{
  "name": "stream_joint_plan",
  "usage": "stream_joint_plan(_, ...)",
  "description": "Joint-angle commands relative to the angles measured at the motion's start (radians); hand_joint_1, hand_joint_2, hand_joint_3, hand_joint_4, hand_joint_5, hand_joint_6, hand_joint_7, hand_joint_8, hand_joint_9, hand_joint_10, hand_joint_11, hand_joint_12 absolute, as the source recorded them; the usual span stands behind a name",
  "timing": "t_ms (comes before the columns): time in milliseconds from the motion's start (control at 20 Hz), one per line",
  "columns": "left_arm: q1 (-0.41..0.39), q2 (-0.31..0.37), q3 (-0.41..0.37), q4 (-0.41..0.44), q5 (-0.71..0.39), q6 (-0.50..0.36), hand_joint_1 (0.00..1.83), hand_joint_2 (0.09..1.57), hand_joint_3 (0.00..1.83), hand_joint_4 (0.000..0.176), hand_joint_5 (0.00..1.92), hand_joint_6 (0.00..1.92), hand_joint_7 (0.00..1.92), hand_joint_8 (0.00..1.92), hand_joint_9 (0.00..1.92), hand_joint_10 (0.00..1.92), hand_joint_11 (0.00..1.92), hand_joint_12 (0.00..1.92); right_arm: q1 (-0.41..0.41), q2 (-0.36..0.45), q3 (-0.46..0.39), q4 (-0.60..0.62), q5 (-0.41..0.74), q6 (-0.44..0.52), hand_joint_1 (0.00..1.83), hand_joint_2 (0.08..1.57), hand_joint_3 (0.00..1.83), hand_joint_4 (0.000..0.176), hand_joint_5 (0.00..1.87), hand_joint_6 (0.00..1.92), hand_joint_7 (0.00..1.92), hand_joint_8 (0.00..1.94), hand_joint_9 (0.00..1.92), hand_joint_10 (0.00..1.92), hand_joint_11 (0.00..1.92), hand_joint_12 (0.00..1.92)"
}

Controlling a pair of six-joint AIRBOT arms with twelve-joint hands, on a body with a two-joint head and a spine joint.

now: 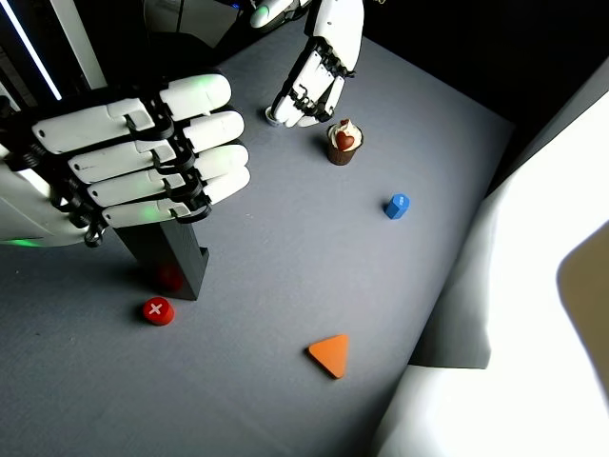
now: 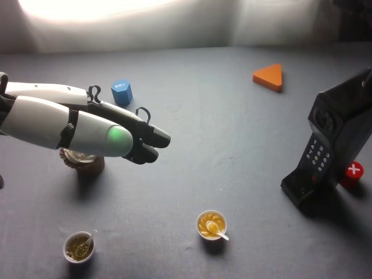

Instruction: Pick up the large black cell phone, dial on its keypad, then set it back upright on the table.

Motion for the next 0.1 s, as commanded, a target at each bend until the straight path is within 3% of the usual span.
stream_joint_plan(0, -0.024, 0.009, -0.005, -0.070, -0.050, -0.011, 0.00, 1.25, 0.00, 0.000, 0.32, 0.01, 0.51, 0.01, 0.51, 0.01, 0.08, 1.04, 0.006, 0.014, -0.004, 0.008, 0.133, 0.010, 0.28, 0.92, 0.00, 0.024, 0.18, 0.00, 0.18, 0.00, 0.15, 0.00, 0.00, 0.41)
stream_joint_plan(50, -0.024, 0.009, -0.006, -0.070, -0.050, -0.011, 0.00, 1.25, 0.00, 0.000, 0.31, 0.01, 0.51, 0.01, 0.52, 0.01, 0.09, 1.04, 0.006, 0.020, -0.009, 0.008, 0.135, 0.010, 0.28, 0.91, 0.00, 0.026, 0.18, 0.00, 0.19, 0.00, 0.16, 0.00, 0.00, 0.43)
